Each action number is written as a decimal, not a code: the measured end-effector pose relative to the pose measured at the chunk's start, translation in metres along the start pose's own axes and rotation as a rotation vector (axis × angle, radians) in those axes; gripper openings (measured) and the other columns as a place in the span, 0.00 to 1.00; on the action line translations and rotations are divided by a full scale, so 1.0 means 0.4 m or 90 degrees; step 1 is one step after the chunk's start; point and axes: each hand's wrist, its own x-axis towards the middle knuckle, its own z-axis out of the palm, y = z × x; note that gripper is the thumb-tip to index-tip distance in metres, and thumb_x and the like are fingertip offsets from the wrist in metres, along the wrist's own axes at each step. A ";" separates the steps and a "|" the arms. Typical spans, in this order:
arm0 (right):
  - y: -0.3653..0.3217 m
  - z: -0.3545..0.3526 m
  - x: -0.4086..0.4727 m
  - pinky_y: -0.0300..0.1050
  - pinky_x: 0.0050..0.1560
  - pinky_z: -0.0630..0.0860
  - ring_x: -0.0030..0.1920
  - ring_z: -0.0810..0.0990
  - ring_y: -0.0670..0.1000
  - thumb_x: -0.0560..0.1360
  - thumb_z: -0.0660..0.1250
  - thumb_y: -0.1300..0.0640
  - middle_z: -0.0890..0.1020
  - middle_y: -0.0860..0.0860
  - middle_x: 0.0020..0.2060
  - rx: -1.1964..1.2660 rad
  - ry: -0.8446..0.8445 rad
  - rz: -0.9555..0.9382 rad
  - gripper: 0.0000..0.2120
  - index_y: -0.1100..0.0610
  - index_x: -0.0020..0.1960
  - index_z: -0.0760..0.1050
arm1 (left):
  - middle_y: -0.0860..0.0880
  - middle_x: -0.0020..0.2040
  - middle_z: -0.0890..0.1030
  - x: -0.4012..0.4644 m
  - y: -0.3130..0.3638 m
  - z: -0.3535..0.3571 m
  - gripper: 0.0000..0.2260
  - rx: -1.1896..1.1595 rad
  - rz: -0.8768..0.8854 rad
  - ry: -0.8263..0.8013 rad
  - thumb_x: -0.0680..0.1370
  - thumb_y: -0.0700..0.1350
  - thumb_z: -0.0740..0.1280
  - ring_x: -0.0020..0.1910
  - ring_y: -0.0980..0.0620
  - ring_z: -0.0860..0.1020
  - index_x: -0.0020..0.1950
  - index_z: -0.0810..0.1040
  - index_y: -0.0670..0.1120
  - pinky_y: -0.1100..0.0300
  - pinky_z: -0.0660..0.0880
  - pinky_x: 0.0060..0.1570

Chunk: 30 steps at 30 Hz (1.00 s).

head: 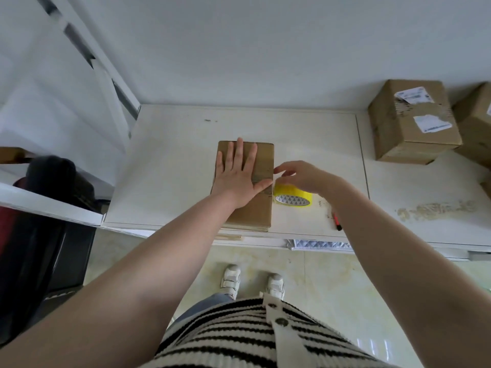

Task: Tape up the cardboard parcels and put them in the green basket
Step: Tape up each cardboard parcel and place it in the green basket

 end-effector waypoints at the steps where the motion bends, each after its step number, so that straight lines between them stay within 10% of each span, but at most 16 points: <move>1: 0.008 -0.008 -0.009 0.42 0.54 0.70 0.56 0.76 0.50 0.78 0.66 0.57 0.79 0.53 0.57 0.025 -0.011 -0.009 0.12 0.51 0.61 0.79 | 0.44 0.77 0.28 0.001 0.000 -0.001 0.40 0.002 -0.001 -0.001 0.75 0.73 0.43 0.76 0.44 0.30 0.78 0.31 0.52 0.45 0.31 0.72; 19: 0.099 0.040 -0.184 0.34 0.28 0.69 0.29 0.72 0.46 0.77 0.66 0.66 0.77 0.51 0.32 0.488 0.245 0.028 0.04 0.59 0.46 0.77 | 0.39 0.77 0.30 -0.016 0.024 -0.017 0.39 -0.005 -0.021 0.026 0.78 0.69 0.49 0.76 0.40 0.31 0.78 0.32 0.52 0.38 0.31 0.71; 22: 0.084 0.039 -0.211 0.35 0.30 0.70 0.30 0.72 0.45 0.77 0.66 0.65 0.77 0.49 0.32 0.530 0.298 0.022 0.03 0.60 0.46 0.77 | 0.40 0.80 0.50 -0.050 0.084 -0.037 0.33 -0.070 0.053 0.213 0.79 0.58 0.62 0.78 0.39 0.50 0.80 0.53 0.52 0.41 0.43 0.75; 25: 0.058 0.045 -0.226 0.37 0.32 0.71 0.32 0.74 0.47 0.77 0.66 0.65 0.78 0.52 0.34 0.541 0.311 -0.012 0.03 0.60 0.47 0.77 | 0.52 0.61 0.77 -0.086 0.146 -0.085 0.20 -0.492 0.122 0.126 0.75 0.53 0.71 0.61 0.52 0.75 0.64 0.78 0.48 0.55 0.70 0.63; 30: 0.024 0.048 -0.234 0.44 0.38 0.73 0.36 0.77 0.50 0.77 0.65 0.66 0.82 0.53 0.37 0.562 0.286 -0.076 0.06 0.57 0.46 0.78 | 0.51 0.45 0.84 -0.097 0.180 -0.131 0.04 -0.610 0.036 0.117 0.72 0.43 0.76 0.46 0.54 0.81 0.43 0.83 0.44 0.58 0.77 0.52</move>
